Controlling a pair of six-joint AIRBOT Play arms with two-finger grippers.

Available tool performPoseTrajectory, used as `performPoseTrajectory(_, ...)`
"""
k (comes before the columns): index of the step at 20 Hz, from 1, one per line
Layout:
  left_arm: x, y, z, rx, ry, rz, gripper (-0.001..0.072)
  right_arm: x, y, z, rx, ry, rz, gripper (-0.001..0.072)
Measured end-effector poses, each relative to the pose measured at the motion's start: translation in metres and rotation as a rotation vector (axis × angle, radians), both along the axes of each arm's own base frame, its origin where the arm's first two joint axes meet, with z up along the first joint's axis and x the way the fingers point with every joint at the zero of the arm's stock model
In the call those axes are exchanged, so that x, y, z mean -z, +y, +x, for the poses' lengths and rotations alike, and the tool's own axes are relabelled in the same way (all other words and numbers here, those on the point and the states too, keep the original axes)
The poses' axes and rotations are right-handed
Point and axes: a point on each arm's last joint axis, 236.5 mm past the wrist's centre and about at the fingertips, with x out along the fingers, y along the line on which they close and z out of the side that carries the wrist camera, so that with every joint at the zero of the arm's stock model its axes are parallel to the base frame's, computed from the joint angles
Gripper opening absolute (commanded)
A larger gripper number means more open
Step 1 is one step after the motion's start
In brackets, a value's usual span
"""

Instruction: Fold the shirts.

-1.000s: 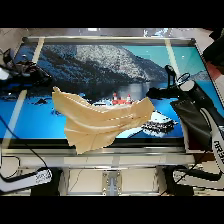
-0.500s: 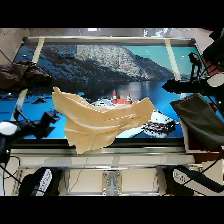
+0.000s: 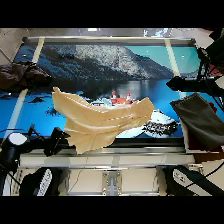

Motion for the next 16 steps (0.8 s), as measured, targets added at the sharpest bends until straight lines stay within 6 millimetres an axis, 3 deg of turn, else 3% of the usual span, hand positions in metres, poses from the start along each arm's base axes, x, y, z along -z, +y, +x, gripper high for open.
performPoseTrajectory(2,0.009,-0.006,-0.007,-0.015,0.032,-0.005,0.0534,0.0,0.0,0.0,-0.001,0.001,0.0,0.031)
performPoseTrajectory(4,0.015,-0.006,-0.003,-0.053,0.029,0.005,0.0492,-0.001,0.001,-0.001,-0.001,-0.001,0.001,0.031)
performPoseTrajectory(11,0.037,-0.005,0.008,-0.143,0.079,-0.004,0.0473,-0.001,0.001,-0.001,-0.003,0.002,0.004,0.031)
performPoseTrajectory(12,0.039,-0.006,0.012,-0.152,0.078,-0.014,0.0401,0.0,0.001,-0.002,-0.004,0.003,0.004,0.031)
performPoseTrajectory(13,0.04,-0.007,0.016,-0.16,0.069,-0.021,0.0268,0.0,0.002,-0.002,-0.006,0.006,0.005,0.0309)
performPoseTrajectory(15,0.042,-0.005,0.025,-0.182,0.04,-0.018,0.0171,0.001,0.003,-0.003,-0.01,0.012,0.006,0.031)
performPoseTrajectory(16,0.042,-0.004,0.031,-0.194,0.021,-0.019,0.0009,0.001,0.003,-0.004,-0.011,0.015,0.006,0.0309)
